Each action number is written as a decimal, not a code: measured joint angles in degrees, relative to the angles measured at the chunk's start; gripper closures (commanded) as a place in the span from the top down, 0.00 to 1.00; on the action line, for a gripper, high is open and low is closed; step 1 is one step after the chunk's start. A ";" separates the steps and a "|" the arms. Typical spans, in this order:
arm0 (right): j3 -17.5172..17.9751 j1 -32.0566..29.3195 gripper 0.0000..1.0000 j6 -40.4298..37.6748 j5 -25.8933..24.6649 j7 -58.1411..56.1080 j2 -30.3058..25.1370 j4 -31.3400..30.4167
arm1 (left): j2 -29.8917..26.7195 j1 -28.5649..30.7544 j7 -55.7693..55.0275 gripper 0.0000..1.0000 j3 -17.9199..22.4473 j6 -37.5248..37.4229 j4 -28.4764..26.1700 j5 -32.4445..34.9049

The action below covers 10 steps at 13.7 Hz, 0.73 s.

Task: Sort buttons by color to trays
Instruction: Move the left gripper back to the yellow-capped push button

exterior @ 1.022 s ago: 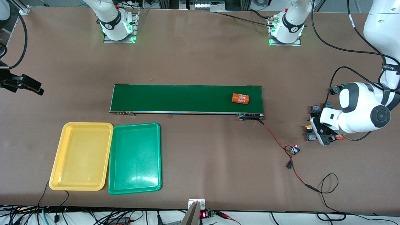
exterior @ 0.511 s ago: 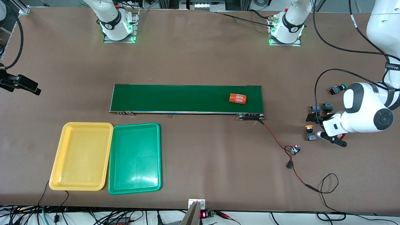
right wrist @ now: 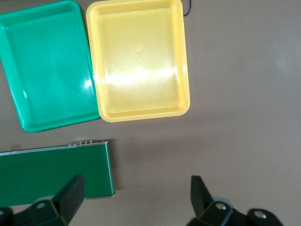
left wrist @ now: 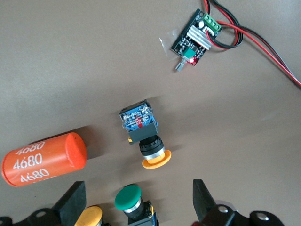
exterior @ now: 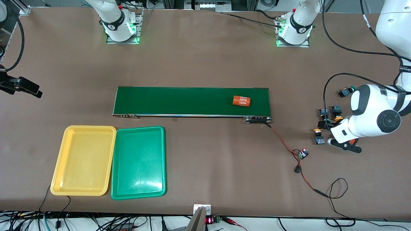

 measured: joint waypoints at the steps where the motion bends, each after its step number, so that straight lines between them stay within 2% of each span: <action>1: 0.00 0.00 1.00 0.00 0.00 -0.01 0.00 0.00 | -0.01 0.24 -0.06 1.00 0.05 0.02 0.07 -2.18; 3: 0.00 0.00 1.00 0.00 0.00 -0.01 0.00 0.06 | -0.01 1.05 -0.05 1.00 0.26 -0.06 0.07 -5.48; 6: 0.00 0.00 1.00 0.00 0.00 -0.01 0.00 0.08 | -0.01 1.31 -0.40 1.00 0.08 -0.86 0.07 -6.53; 8: 0.00 0.00 1.00 0.00 0.00 -0.01 0.00 0.11 | -0.01 1.15 -0.74 1.00 -1.07 -4.12 0.67 -6.57; 10: 0.00 0.00 1.00 0.00 0.00 -0.01 -0.01 0.13 | -0.01 -0.38 -0.87 1.00 -1.97 -10.67 3.20 -6.56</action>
